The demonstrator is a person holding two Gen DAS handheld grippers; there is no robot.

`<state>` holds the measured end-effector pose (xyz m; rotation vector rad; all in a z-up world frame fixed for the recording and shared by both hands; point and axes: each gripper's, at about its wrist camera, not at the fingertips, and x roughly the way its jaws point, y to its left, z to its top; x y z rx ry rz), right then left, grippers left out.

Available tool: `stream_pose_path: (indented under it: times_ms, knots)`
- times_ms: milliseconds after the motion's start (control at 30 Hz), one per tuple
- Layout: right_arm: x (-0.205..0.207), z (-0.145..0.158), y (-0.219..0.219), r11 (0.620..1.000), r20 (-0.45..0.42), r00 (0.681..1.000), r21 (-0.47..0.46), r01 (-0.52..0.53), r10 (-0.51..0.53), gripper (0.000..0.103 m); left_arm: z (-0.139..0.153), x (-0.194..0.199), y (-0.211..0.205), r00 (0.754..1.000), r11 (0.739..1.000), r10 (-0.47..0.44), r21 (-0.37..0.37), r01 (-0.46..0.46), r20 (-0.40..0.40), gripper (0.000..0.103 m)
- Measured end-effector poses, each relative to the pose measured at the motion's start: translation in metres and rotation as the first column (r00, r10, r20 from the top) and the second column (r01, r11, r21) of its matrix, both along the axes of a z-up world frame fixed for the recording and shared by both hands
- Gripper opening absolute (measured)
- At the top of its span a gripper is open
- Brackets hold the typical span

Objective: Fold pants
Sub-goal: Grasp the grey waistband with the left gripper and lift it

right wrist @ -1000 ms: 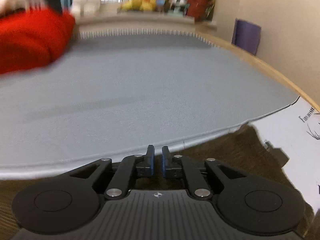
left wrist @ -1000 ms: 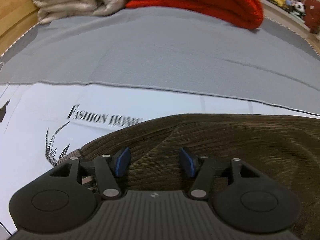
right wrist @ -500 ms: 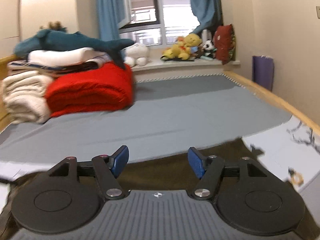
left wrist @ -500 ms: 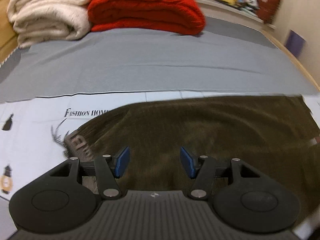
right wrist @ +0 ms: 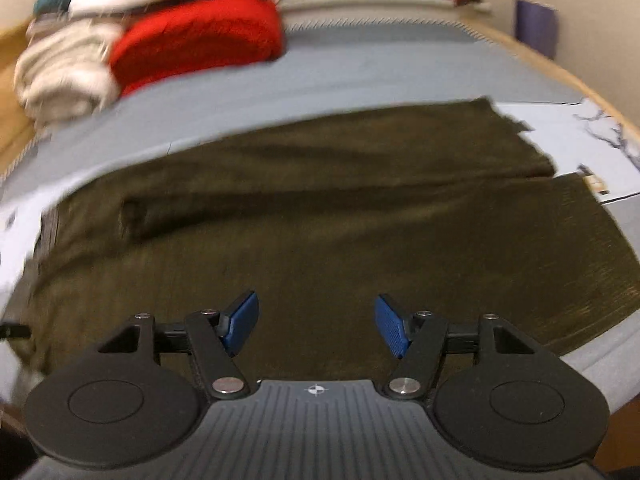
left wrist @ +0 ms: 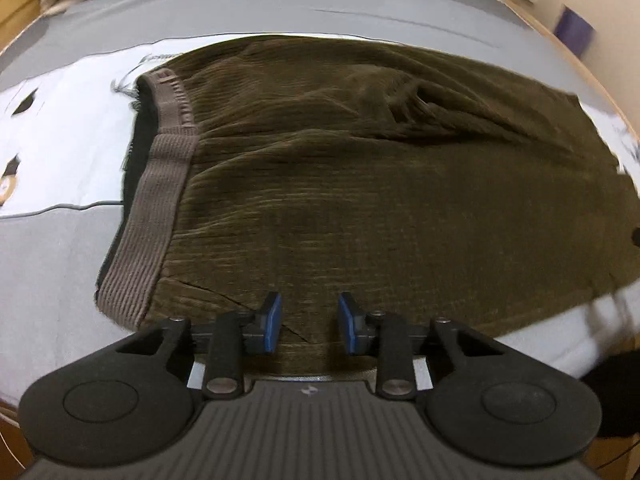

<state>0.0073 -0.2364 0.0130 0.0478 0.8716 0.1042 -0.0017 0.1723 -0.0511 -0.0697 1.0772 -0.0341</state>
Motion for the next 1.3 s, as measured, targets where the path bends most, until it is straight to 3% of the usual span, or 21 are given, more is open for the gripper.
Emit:
stream_pose_path:
  times_ms: [100, 200, 233, 333, 467, 567, 700, 800, 900, 1000, 1200, 1300]
  knots:
    - [-0.003, -0.013, 0.017, 0.997, -0.025, 0.998, -0.06, -0.055, 0.054, 0.067, -0.005, 0.001, -0.002, 0.999, 0.999, -0.037, 0.04, 0.037, 0.01, 0.034]
    - [0.002, -0.026, 0.025, 0.996, -0.072, 0.995, -0.057, -0.076, 0.071, 0.067, -0.032, 0.008, 0.011, 0.991, 1.0, 0.01, 0.029, -0.006, -0.134, 0.034]
    - [0.003, -0.031, 0.026, 0.996, -0.089, 0.994, -0.058, -0.073, 0.068, 0.067, -0.037, 0.007, 0.014, 0.989, 1.0, 0.014, 0.022, -0.011, -0.15, 0.034]
    - [0.007, -0.045, 0.025, 0.996, -0.16, 0.987, -0.076, -0.049, 0.036, 0.067, -0.03, 0.008, 0.017, 0.991, 1.0, 0.021, 0.004, -0.02, -0.133, 0.035]
    - [0.009, -0.05, 0.018, 0.997, -0.188, 0.982, -0.068, -0.018, 0.005, 0.067, -0.013, 0.007, 0.045, 0.984, 0.983, 0.163, -0.078, -0.168, -0.074, 0.039]
    - [0.007, -0.051, 0.019, 0.996, -0.182, 0.983, -0.084, -0.023, 0.007, 0.067, -0.001, 0.01, 0.079, 0.948, 0.939, 0.315, -0.13, -0.318, -0.043, 0.042]
    - [0.008, -0.052, 0.02, 0.996, -0.191, 0.982, -0.086, -0.02, 0.003, 0.067, 0.001, 0.012, 0.121, 0.874, 0.855, 0.479, -0.178, -0.486, -0.085, 0.046]
    - [0.011, -0.052, 0.02, 0.996, -0.187, 0.982, -0.081, -0.024, 0.008, 0.067, -0.003, 0.016, 0.131, 0.855, 0.84, 0.506, -0.16, -0.519, -0.116, 0.052]
    - [0.012, -0.052, 0.023, 0.996, -0.186, 0.982, -0.085, -0.036, 0.019, 0.067, -0.005, 0.021, 0.133, 0.838, 0.831, 0.536, -0.11, -0.546, -0.107, 0.065]
    - [0.013, -0.054, 0.026, 0.995, -0.192, 0.981, -0.092, -0.044, 0.026, 0.067, -0.007, 0.025, 0.138, 0.815, 0.811, 0.569, -0.091, -0.578, -0.111, 0.067]
    - [0.015, -0.057, 0.03, 0.993, -0.202, 0.979, -0.106, -0.05, 0.028, 0.067, -0.025, 0.026, 0.134, 0.821, 0.828, 0.536, -0.068, -0.557, -0.198, 0.068]
    - [0.015, -0.058, 0.031, 0.993, -0.202, 0.979, -0.107, -0.053, 0.03, 0.067, -0.024, 0.024, 0.133, 0.833, 0.839, 0.518, -0.074, -0.539, -0.195, 0.05]
